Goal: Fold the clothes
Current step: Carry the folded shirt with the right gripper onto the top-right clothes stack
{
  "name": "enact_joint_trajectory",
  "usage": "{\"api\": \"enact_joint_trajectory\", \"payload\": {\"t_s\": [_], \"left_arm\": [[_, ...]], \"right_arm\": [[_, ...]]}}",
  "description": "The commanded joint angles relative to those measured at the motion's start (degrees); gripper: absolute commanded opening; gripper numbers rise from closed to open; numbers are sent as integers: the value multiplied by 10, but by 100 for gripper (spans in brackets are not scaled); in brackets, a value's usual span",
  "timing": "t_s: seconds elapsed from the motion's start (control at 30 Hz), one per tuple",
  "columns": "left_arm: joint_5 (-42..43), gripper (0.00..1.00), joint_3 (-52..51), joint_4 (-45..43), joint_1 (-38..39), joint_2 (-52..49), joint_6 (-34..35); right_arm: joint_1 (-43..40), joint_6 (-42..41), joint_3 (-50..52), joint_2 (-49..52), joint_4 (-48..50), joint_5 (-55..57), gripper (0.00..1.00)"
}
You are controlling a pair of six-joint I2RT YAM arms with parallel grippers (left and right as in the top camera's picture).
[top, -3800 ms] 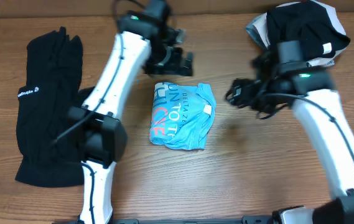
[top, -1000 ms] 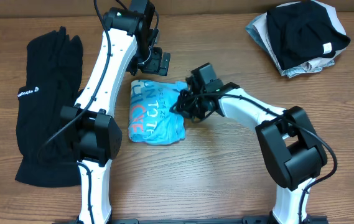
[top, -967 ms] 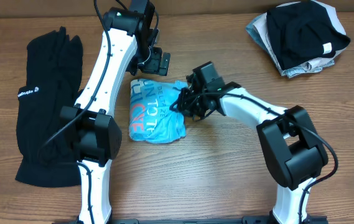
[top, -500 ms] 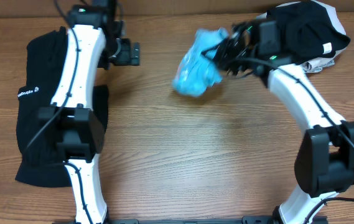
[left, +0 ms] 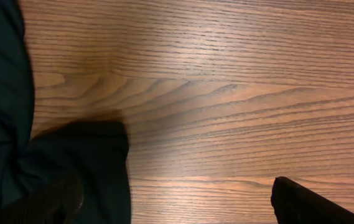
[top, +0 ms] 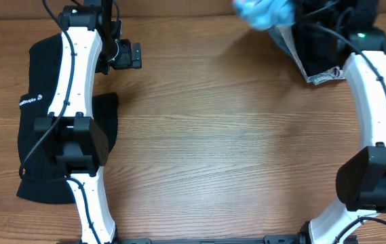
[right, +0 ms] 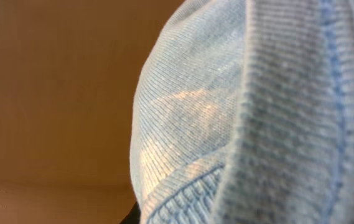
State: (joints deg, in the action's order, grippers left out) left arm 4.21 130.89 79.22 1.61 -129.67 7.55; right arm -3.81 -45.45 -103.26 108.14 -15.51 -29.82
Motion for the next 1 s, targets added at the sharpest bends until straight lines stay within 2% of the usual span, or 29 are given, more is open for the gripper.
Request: {"api": "enact_joint_trajectory", "payload": {"t_s": [0.0, 0.23, 0.37, 0.5, 0.7, 0.83, 0.97], "left_arm": [[-4, 100, 13, -2, 0, -3, 8], [-4, 100, 13, -2, 0, -3, 8], [-4, 100, 13, -3, 0, -3, 8], [-4, 100, 13, -6, 0, -3, 8], [-4, 100, 13, -21, 0, -3, 8], [-3, 100, 13, -29, 0, -3, 8], [-4, 100, 13, -29, 0, -3, 8]], "right_arm": [[-25, -30, -18, -17, 43, 50, 4], [-75, -107, -18, 27, 137, 63, 4], [-101, -144, -18, 64, 147, 46, 4], [-124, -135, -17, 83, 88, 41, 4], [-139, -52, -17, 84, -58, 78, 4], [-139, 14, -17, 84, -173, 173, 31], [-141, 87, -17, 84, -242, 260, 82]]}}
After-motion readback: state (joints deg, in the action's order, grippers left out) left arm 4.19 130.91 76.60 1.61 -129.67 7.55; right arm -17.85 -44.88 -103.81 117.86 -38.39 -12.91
